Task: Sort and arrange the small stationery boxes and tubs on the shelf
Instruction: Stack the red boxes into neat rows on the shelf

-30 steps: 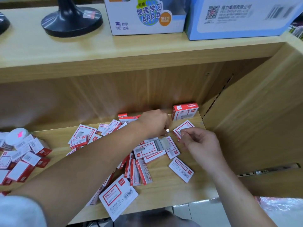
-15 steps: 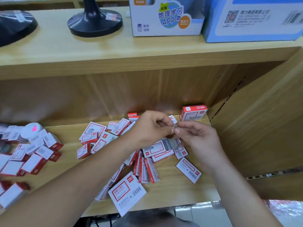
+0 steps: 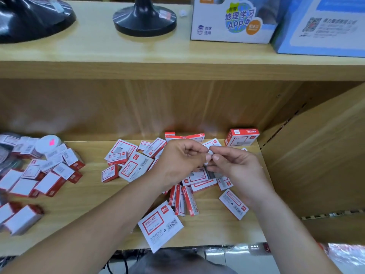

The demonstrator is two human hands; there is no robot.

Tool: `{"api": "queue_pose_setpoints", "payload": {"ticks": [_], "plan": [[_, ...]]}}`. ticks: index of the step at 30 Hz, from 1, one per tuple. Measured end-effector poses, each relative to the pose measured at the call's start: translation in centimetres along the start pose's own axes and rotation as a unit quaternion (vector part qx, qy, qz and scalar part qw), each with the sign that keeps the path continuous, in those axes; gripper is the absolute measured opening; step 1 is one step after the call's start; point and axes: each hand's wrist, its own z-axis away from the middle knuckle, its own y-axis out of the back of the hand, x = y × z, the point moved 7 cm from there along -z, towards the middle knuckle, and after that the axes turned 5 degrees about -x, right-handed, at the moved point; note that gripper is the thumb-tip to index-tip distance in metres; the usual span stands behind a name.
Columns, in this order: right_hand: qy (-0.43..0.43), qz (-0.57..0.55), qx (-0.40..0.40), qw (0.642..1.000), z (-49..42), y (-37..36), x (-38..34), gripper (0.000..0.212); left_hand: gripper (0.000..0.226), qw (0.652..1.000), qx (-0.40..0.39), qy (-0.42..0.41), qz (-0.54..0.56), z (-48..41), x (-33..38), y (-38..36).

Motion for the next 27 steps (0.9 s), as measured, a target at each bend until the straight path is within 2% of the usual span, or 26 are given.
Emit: {"api": "queue_pose_setpoints", "payload": {"ticks": [3, 5, 8, 10, 11, 13, 14, 16, 20, 22, 27], "plan": [[0.001, 0.038, -0.035, 0.999, 0.2, -0.1, -0.1, 0.038, 0.011, 1.000, 0.010, 0.003, 0.023, 0.1, 0.1, 0.0], [0.013, 0.110, -0.021, 0.994, 0.1, 0.0, -0.4, 0.043, 0.008, 1.000, 0.011, -0.001, 0.016, 0.2, 0.4, -0.2], [0.034, 0.201, 0.010, 0.979, -0.1, 0.2, -0.7, 0.037, 0.004, 1.000, 0.010, -0.012, -0.015, 0.0, 0.6, -0.2], [0.048, 0.271, 0.006, 0.961, -0.2, 0.6, -0.8, 0.029, 0.003, 0.992, 0.014, -0.073, -0.106, 0.1, 0.8, 0.3], [0.053, 0.320, -0.002, 0.946, -0.4, 0.9, -0.9, 0.027, 0.007, 0.970, 0.020, -0.130, -0.204, 0.4, 1.1, 0.7], [0.058, 0.406, -0.031, 0.911, -0.8, 1.3, -1.2, 0.030, 0.027, 0.891, -0.002, -0.203, -0.406, 1.5, 0.9, 0.7], [0.057, 0.445, -0.053, 0.892, -1.1, 1.3, -1.2, 0.034, 0.040, 0.858, -0.024, -0.201, -0.472, 1.9, 0.2, 0.7], [0.050, 0.498, -0.105, 0.860, -1.9, 1.1, -1.1, 0.038, 0.053, 0.831, -0.058, -0.173, -0.525, 2.1, -1.4, 0.9], [0.023, 0.549, -0.156, 0.821, -2.3, 0.0, -0.1, 0.040, 0.048, 0.847, -0.065, -0.162, -0.502, 2.1, -2.4, 0.8], [0.007, 0.552, -0.153, 0.820, -2.2, 0.0, 0.3, 0.043, 0.047, 0.860, -0.053, -0.157, -0.483, 2.1, -2.3, 0.9], [0.010, 0.546, -0.142, 0.826, -2.2, -0.1, 0.6, 0.039, 0.049, 0.865, -0.047, -0.147, -0.477, 2.0, -2.4, 1.0]]}}
